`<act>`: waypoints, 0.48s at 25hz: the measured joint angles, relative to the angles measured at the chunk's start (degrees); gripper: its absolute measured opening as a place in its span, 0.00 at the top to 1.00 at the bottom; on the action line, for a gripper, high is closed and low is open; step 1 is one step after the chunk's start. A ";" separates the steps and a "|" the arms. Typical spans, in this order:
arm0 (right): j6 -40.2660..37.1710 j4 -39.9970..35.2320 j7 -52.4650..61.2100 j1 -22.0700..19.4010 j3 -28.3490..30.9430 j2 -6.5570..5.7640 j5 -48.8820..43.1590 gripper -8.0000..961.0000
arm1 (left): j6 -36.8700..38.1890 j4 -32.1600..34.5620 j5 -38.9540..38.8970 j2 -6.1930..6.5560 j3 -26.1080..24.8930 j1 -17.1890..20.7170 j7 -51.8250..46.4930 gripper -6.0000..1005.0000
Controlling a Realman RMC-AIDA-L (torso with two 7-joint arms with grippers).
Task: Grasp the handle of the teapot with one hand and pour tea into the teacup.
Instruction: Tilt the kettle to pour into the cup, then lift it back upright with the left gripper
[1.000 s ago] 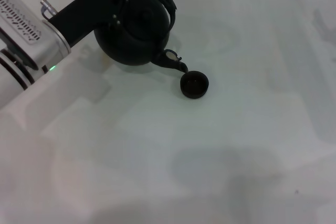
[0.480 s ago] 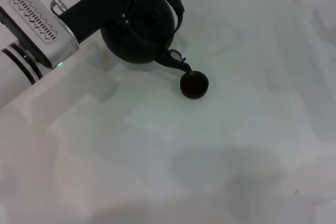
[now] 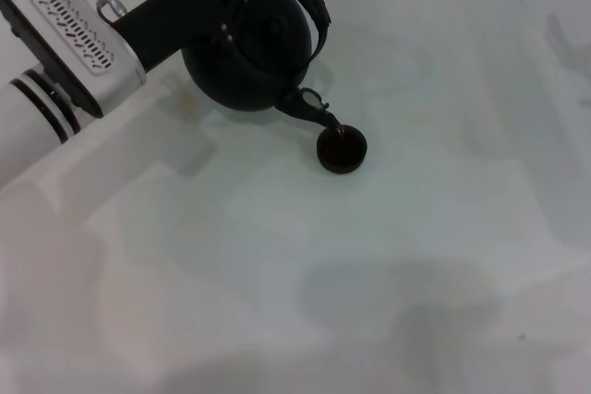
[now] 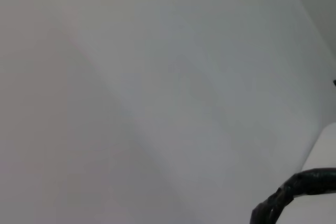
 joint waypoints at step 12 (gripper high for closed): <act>-0.18 -0.13 0.00 0.10 0.00 0.00 0.07 0.10 | -0.31 0.25 0.30 0.00 0.00 -0.19 0.09 0.88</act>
